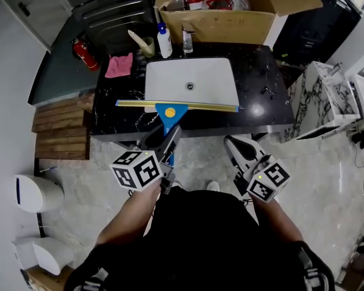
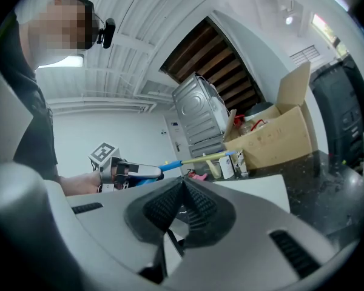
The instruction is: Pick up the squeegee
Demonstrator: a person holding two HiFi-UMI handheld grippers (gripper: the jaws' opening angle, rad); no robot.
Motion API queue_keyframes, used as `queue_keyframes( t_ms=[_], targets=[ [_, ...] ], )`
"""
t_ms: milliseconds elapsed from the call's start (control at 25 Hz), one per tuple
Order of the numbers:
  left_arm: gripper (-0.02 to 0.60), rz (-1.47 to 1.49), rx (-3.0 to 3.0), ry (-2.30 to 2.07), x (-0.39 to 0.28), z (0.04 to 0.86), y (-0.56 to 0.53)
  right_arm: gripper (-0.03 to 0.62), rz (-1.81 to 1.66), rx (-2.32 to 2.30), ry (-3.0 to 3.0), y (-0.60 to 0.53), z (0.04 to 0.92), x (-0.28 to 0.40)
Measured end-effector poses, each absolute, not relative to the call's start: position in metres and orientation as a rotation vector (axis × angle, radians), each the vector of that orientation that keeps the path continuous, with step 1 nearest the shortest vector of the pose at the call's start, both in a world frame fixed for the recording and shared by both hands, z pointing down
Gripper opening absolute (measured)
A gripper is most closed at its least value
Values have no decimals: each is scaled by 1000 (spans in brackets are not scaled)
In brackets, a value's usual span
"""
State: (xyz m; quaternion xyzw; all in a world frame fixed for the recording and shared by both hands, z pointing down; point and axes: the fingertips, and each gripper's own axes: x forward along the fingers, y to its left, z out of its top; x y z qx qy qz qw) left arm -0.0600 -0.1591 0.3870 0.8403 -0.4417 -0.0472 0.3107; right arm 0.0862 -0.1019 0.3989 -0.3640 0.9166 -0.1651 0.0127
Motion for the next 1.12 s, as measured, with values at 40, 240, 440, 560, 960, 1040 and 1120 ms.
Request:
queue_keyframes(
  t_ms=[40,240,440,560,960,1040,1120],
  targets=[
    [143,-125,2220,-1162,-60,387,-159,8,-518,-1140,2852,-101,399,86],
    [143,-119,2229,-1137,-60,387,-156,8,-527,-1168,2836,-96,401,84],
    [143,-126,2232,-1127,-61,387,-153,8,-530,-1176,2835,-93,402,82],
    [143,-133,2230,-1123,-62,386,-153,8,-549,-1175,2837,-95,403,81],
    [143,-133,2224,-1130,-68,385,-157,8,-548,-1128,2876,-102,402,67],
    [143,-132,2231,-1126,-67,384,-157,8,-540,-1125,2882,-103,402,66],
    [143,-129,2233,-1124,-66,384,-157,8,-537,-1121,2884,-105,401,65]
  ],
)
